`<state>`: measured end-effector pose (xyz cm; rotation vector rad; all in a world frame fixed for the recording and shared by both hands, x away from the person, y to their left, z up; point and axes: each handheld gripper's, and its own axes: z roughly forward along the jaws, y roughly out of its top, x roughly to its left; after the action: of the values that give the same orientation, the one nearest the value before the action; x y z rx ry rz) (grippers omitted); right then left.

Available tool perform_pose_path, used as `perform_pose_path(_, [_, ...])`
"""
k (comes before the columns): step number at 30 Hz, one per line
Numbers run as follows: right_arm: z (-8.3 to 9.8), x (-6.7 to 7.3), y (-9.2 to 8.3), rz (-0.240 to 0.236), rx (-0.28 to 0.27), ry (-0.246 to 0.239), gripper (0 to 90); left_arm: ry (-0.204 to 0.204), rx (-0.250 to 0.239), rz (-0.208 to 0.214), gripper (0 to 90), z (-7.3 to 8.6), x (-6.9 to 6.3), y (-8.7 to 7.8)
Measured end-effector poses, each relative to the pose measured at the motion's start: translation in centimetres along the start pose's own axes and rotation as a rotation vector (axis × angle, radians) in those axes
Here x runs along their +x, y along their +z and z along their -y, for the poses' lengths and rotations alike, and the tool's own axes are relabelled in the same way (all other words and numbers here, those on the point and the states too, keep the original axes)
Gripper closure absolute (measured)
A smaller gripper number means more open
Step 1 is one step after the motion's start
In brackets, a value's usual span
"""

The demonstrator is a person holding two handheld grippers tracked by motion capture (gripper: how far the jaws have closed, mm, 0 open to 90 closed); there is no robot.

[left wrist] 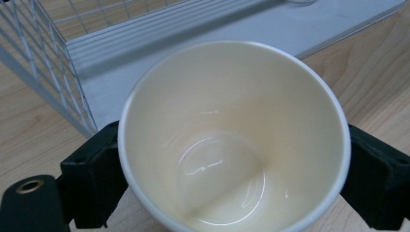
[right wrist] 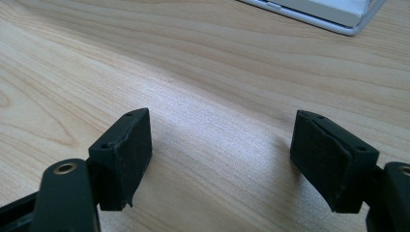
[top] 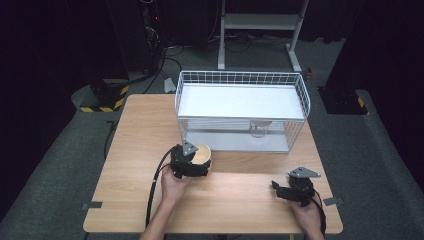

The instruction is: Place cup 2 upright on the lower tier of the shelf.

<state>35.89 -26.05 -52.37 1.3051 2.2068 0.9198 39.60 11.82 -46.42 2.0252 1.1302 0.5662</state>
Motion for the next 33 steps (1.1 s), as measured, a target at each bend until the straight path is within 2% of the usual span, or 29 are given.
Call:
perform_pose_path(8, [0.0,0.0,0.0,0.0,0.0,0.001,22.9,-0.026,-0.024,0.005,10.1,-1.1,-0.3,0.7])
perform_pose_path(13, [0.0,0.0,0.0,0.0,0.0,0.001,22.8,-0.011,-0.021,0.003,10.1,-1.7,-0.5,1.0])
perform_pose_path(20, [0.0,0.0,0.0,0.0,0.0,0.0,22.9,-0.04,-0.027,0.009,10.1,-2.0,-0.3,1.6])
perform_pose_path(23, [0.0,0.0,0.0,0.0,0.0,0.0,22.8,-0.066,-0.023,0.012,10.1,-2.1,-0.2,1.8])
perform_pose_path(26, [0.0,0.0,0.0,0.0,0.0,0.0,22.8,-0.05,-0.012,-0.006,10.2,-2.4,-0.3,2.1])
perform_pose_path(33, [0.0,0.0,0.0,0.0,0.0,0.001,22.8,-0.038,-0.018,-0.002,10.2,-3.3,-0.5,2.7])
